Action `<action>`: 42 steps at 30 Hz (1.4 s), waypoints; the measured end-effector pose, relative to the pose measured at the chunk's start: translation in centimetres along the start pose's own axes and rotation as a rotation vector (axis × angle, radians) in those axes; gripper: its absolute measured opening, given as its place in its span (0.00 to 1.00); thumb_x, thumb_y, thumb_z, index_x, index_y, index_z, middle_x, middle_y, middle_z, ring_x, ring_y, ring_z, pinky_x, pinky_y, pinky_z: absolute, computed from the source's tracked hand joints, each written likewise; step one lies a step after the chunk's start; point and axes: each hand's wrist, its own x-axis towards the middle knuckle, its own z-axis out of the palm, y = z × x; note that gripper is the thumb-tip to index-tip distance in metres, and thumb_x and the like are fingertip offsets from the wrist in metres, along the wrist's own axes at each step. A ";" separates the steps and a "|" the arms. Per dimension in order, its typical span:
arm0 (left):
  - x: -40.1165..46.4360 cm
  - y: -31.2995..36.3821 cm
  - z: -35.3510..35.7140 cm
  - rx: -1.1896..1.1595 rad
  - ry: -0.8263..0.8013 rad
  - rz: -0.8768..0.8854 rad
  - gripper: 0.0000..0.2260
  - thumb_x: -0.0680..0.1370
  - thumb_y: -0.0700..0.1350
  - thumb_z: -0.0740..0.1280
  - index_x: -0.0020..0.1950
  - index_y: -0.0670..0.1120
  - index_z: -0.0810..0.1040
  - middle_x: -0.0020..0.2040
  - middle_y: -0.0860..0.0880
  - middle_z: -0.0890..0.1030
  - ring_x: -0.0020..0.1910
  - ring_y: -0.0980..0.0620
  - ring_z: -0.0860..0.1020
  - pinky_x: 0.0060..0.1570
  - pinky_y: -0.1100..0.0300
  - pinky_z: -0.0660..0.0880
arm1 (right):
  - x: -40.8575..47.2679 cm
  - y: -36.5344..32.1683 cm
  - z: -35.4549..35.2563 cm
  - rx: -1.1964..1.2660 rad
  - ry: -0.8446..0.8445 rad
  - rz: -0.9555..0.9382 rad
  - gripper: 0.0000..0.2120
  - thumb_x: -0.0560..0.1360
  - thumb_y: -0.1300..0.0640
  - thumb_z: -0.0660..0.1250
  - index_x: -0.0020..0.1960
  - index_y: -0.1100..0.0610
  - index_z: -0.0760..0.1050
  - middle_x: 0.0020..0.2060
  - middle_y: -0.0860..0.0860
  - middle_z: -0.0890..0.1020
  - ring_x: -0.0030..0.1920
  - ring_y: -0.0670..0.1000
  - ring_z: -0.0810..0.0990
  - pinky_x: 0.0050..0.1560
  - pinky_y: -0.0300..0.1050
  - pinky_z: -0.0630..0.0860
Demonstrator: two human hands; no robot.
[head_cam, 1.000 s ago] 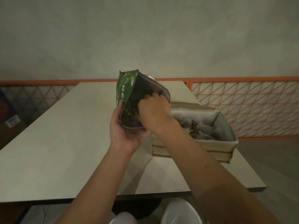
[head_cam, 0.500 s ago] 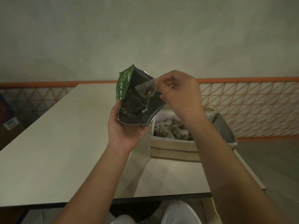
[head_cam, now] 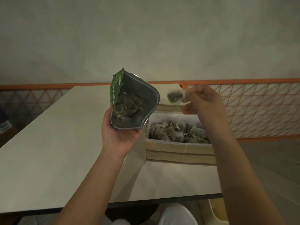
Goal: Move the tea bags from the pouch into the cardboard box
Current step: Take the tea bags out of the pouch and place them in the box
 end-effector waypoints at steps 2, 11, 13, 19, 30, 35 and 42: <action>-0.1 -0.1 0.1 -0.002 -0.005 0.001 0.21 0.81 0.60 0.62 0.62 0.47 0.84 0.71 0.40 0.77 0.66 0.39 0.76 0.52 0.53 0.82 | -0.4 1.8 0.0 -0.130 -0.081 0.084 0.02 0.77 0.64 0.66 0.48 0.58 0.77 0.39 0.55 0.83 0.33 0.49 0.81 0.36 0.42 0.80; -0.4 -0.2 0.0 -0.013 -0.012 0.001 0.21 0.81 0.59 0.62 0.61 0.46 0.85 0.67 0.39 0.80 0.60 0.39 0.80 0.47 0.53 0.83 | -2.6 5.5 1.1 -0.527 -0.137 0.017 0.05 0.77 0.49 0.67 0.47 0.48 0.81 0.42 0.44 0.82 0.45 0.44 0.79 0.52 0.44 0.76; -0.6 -0.1 -0.1 -0.005 -0.011 -0.001 0.22 0.81 0.60 0.61 0.59 0.46 0.86 0.65 0.39 0.81 0.58 0.39 0.81 0.46 0.53 0.83 | -3.0 5.6 1.5 -0.735 -0.090 -0.035 0.06 0.76 0.47 0.67 0.48 0.46 0.82 0.48 0.45 0.79 0.52 0.49 0.76 0.60 0.50 0.66; -0.9 0.1 -0.2 0.049 0.041 0.004 0.22 0.81 0.60 0.60 0.56 0.46 0.87 0.63 0.41 0.83 0.55 0.42 0.83 0.47 0.55 0.83 | -4.5 1.1 4.9 -0.390 -0.006 -0.426 0.05 0.75 0.56 0.68 0.49 0.51 0.81 0.44 0.45 0.78 0.45 0.42 0.75 0.46 0.32 0.71; -1.0 0.6 -0.9 0.110 0.094 0.053 0.20 0.82 0.59 0.60 0.60 0.47 0.84 0.60 0.43 0.84 0.54 0.44 0.85 0.54 0.51 0.81 | -1.1 -0.5 13.6 -0.965 -0.528 -0.363 0.12 0.77 0.55 0.65 0.59 0.53 0.80 0.51 0.51 0.81 0.46 0.51 0.79 0.41 0.41 0.69; -1.1 0.6 -0.8 0.111 0.109 0.038 0.23 0.82 0.59 0.60 0.50 0.47 0.89 0.59 0.43 0.85 0.52 0.44 0.86 0.60 0.50 0.77 | -0.3 0.5 14.9 -1.119 -0.621 -0.363 0.19 0.79 0.43 0.60 0.66 0.49 0.75 0.64 0.53 0.74 0.60 0.56 0.74 0.54 0.48 0.68; -1.0 0.3 -0.7 0.119 0.118 0.016 0.22 0.81 0.60 0.61 0.64 0.48 0.82 0.65 0.42 0.82 0.59 0.44 0.83 0.63 0.49 0.75 | -0.6 0.5 13.5 -1.023 -0.655 -0.349 0.10 0.76 0.48 0.65 0.54 0.46 0.81 0.64 0.53 0.70 0.65 0.56 0.67 0.63 0.51 0.65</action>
